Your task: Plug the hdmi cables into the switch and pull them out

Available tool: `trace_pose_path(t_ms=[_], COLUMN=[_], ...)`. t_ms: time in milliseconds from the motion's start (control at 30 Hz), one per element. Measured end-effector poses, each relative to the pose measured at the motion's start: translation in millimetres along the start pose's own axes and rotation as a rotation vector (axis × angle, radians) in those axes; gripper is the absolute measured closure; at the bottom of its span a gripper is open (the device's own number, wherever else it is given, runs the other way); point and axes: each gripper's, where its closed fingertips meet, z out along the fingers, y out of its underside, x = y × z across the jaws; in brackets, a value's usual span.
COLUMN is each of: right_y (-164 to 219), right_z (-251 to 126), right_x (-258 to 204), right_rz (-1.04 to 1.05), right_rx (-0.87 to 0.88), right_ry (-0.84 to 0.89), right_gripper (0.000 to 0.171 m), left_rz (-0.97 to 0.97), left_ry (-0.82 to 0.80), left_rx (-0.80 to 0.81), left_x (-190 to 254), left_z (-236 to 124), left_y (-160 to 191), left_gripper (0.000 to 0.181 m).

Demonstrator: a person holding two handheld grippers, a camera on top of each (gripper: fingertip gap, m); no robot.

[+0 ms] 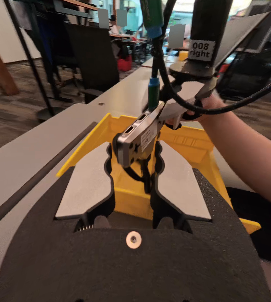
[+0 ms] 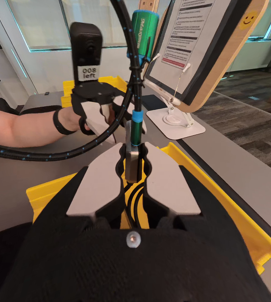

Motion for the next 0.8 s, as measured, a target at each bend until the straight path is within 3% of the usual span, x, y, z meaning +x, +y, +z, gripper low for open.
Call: trace_pose_path(t_ms=[133, 233, 367, 533, 667, 800], right_y=[2, -11, -42, -22, -27, -49], right_z=[-9, -33, -87, -159, -165, -171], right_x=[4, 32, 41, 65, 48, 29], right_rz=[-0.002, 0.058, 0.112, 0.168, 0.123, 0.040], right_rx=[0.021, -0.005, 0.084, 0.013, 0.002, 0.047], right_ry=[0.047, 0.267, 0.444, 0.741, 0.704, 0.717], right_gripper=[0.149, 0.146, 0.145, 0.144, 0.143, 0.138], left_rz=[0.066, 0.080, 0.231, 0.325, 0.385, 0.351], left_ry=[0.083, 0.106, 0.074, 0.048, -0.021, -0.063], left_rx=[-0.016, -0.093, -0.315, -0.663, -0.808, -0.781], left_x=[3, -1, -9, -9, -21, -30], left_z=[23, 25, 20, 20, 34, 50], left_y=[3, -2, -11, -9, -4, 0], left_gripper=[0.147, 0.159, 0.160, 0.161, 0.161, 0.161])
